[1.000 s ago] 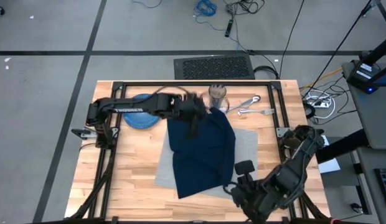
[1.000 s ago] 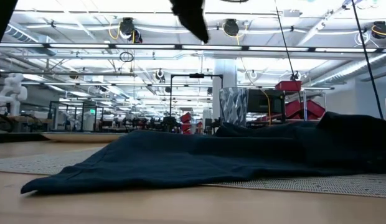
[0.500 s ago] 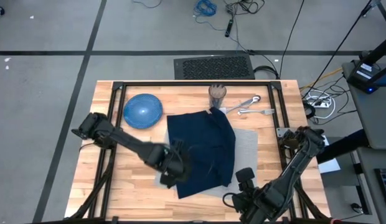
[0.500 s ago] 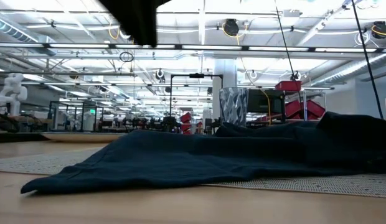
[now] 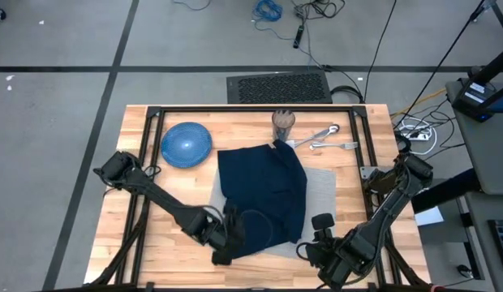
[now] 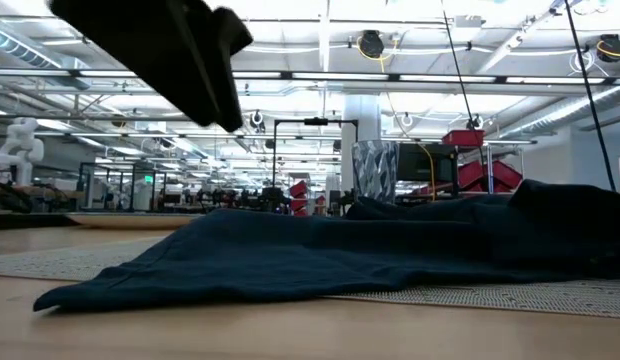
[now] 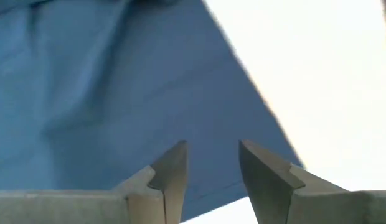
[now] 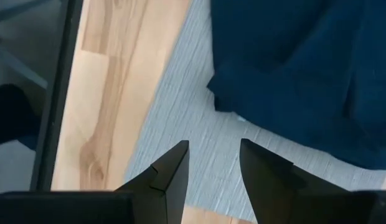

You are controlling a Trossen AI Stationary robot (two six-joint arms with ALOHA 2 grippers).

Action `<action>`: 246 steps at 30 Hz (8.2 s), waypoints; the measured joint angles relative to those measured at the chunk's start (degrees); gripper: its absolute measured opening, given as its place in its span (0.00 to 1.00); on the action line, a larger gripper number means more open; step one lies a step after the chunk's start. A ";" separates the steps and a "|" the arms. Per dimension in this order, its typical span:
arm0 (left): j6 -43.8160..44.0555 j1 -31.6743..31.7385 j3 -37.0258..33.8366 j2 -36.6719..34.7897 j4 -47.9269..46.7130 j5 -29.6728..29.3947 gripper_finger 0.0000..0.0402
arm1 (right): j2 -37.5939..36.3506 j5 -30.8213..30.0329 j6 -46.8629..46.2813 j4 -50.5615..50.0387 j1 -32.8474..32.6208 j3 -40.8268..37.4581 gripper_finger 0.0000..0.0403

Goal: Set table place
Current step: Fold the blue napkin

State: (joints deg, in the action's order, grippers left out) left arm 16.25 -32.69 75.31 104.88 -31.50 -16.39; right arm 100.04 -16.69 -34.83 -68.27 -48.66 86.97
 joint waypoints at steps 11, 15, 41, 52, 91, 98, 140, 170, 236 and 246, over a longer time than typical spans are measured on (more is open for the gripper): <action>7.51 -5.80 0.27 7.15 2.72 -1.14 0.32 | -2.79 -1.20 0.38 5.12 0.61 -3.02 0.32; 8.39 -6.86 1.59 10.03 2.58 -1.18 0.32 | -2.83 -1.28 1.45 5.14 1.01 -3.02 0.32; 12.13 -7.06 2.77 13.79 -2.05 -10.52 0.00 | -2.85 -1.48 8.52 9.53 3.89 -3.02 0.32; 18.40 -9.98 9.04 5.58 -22.90 -18.38 0.00 | -2.83 -0.30 13.37 26.10 5.36 -12.29 0.32; 17.84 -9.33 9.47 4.80 -24.99 -18.41 0.00 | 1.87 18.41 22.11 49.94 17.36 -28.62 0.32; 17.84 -9.33 9.47 4.79 -24.99 -18.44 0.00 | 1.86 18.08 20.00 44.27 17.53 -28.64 0.32; 24.17 -11.71 9.51 4.76 -35.19 -11.68 0.00 | -4.05 3.12 15.98 27.77 17.44 -28.53 0.32; 24.52 -11.71 9.51 4.76 -35.00 -10.94 0.00 | -4.05 -8.96 16.00 21.70 17.38 -28.55 0.32; 25.02 -11.58 9.51 4.76 -36.84 -12.87 0.00 | -9.93 -7.26 10.36 37.84 11.57 -37.79 0.00; 25.51 -11.85 15.28 4.11 -46.10 -18.78 0.00 | -9.93 -11.14 8.82 17.66 5.02 -20.38 0.00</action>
State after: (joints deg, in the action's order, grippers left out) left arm 41.76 -44.54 90.58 109.00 -77.60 -35.17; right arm 90.11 -27.84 -26.01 -50.61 -43.64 66.58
